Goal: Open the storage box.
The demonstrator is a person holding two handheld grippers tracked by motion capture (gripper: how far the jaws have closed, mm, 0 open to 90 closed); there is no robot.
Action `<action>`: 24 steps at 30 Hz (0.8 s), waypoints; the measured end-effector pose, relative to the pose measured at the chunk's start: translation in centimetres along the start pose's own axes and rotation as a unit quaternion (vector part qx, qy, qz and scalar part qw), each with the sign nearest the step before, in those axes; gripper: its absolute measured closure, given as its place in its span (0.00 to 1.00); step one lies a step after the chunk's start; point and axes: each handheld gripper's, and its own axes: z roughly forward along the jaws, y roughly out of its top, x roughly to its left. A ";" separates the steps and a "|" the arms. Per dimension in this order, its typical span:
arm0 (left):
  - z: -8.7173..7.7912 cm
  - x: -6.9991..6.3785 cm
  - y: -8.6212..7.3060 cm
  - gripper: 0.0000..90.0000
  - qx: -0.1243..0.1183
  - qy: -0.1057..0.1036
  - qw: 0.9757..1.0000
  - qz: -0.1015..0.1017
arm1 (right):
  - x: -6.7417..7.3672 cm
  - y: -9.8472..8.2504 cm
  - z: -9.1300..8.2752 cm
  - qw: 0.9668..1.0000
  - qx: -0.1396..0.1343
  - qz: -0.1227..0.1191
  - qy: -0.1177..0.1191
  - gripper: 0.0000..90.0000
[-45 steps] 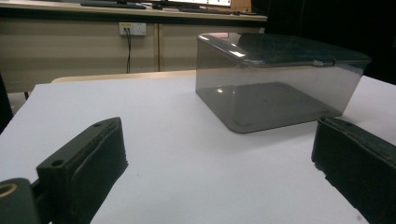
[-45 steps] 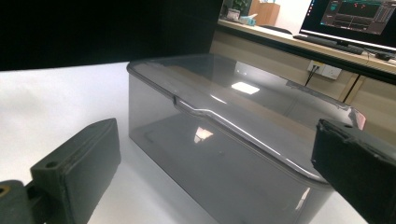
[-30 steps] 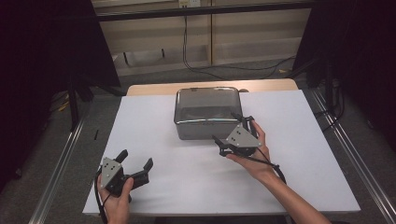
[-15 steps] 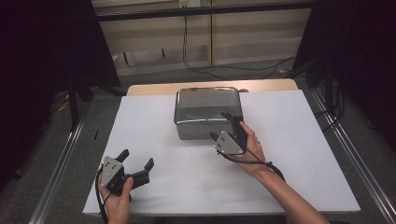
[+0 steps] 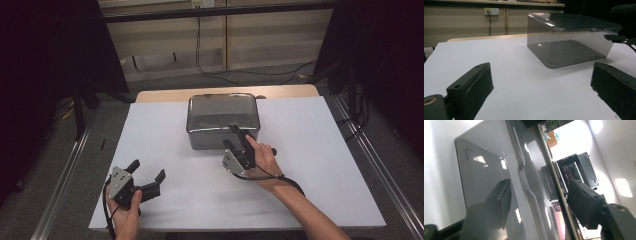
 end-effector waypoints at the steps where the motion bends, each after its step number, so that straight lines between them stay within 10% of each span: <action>1: 0.0 0.0 0.0 0.04 0.001 -0.001 1.000 0.000 | 0.1 0.0 0.1 1.000 0.004 -0.005 0.001 0.44; 24: -0.2 0.1 0.1 0.04 -0.002 -0.003 1.000 0.009 | 1.5 0.5 1.2 0.997 0.032 -0.077 -0.005 0.76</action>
